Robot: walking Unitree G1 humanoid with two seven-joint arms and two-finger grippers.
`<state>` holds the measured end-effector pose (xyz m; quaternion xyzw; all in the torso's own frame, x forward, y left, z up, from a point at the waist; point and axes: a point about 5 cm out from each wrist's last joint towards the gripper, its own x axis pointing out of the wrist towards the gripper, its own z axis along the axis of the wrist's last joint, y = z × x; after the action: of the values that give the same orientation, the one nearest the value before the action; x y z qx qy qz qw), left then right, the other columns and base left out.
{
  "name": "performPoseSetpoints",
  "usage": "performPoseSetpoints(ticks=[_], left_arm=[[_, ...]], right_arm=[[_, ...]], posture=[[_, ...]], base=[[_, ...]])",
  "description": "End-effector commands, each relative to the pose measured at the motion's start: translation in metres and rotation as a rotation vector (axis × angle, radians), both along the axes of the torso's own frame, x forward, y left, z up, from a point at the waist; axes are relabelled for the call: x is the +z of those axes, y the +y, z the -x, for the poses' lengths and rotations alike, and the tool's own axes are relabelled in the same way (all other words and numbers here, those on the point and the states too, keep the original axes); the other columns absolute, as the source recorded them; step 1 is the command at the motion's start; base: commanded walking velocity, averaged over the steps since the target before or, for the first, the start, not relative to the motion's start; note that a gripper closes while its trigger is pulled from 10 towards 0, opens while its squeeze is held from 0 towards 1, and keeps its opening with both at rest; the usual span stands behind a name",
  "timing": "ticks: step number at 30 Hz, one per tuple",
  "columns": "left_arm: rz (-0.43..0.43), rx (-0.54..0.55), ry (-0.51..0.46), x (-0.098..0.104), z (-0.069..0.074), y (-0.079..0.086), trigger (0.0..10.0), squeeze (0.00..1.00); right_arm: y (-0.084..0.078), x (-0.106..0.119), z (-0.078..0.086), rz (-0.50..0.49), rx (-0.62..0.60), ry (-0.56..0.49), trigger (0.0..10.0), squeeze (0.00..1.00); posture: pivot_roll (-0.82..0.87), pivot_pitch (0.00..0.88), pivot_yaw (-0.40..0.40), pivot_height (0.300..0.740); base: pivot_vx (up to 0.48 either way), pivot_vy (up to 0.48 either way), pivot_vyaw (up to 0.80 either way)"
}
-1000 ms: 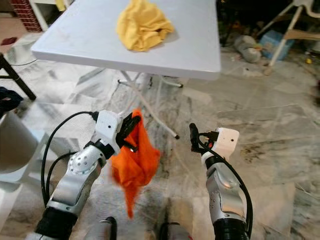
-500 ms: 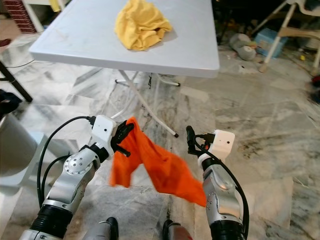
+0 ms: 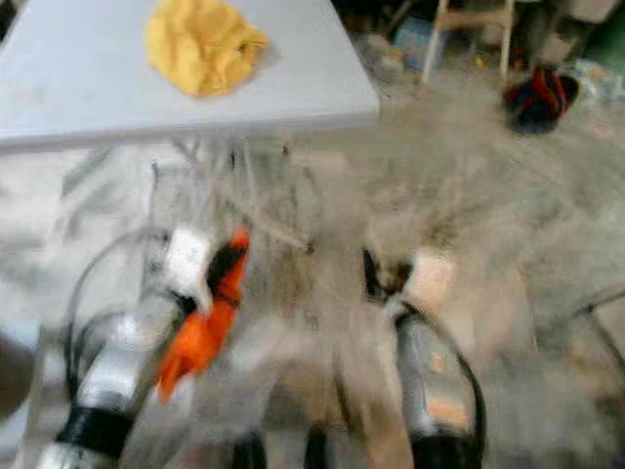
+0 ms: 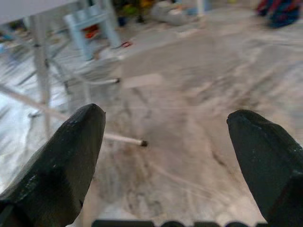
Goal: Hang hanger
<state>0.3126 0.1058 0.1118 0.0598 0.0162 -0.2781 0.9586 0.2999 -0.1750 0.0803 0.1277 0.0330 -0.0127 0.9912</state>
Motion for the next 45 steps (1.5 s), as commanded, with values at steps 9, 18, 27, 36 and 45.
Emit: performPoseSetpoints(ticks=[9,18,27,36,45], left_arm=[[0.011,-0.014,-0.023,0.002,0.0,0.004,10.0,0.0],[0.043,-0.023,-0.07,0.014,-0.002,0.008,10.0,0.0],[-0.019,0.168,-0.039,-0.001,-0.015,0.036,10.0,0.0],[0.042,0.249,0.075,-0.031,-0.008,0.048,10.0,0.0],[0.081,0.326,0.046,-0.036,-0.006,0.052,10.0,0.0]], right_arm=[[0.004,0.003,-0.001,-0.006,-0.004,-0.015,10.0,0.0],[0.001,0.007,-0.004,-0.036,-0.039,-0.032,10.0,0.0],[-0.011,0.01,-0.008,-0.026,-0.089,-0.049,10.0,0.0],[-0.025,0.001,0.004,0.023,-0.143,-0.049,10.0,0.0],[-0.046,-0.006,0.026,0.055,-0.24,-0.054,10.0,0.0]], posture=[[0.06,0.214,-0.026,0.74],[0.1,0.212,-0.049,0.74],[0.1,0.188,-0.029,0.74],[0.04,0.108,0.02,0.74],[-0.04,0.093,0.053,0.74]], base=[[0.0,0.467,-0.8],[0.057,0.162,-0.44],[0.0,0.0,0.0],[0.0,0.0,0.0],[0.0,0.0,0.0]])
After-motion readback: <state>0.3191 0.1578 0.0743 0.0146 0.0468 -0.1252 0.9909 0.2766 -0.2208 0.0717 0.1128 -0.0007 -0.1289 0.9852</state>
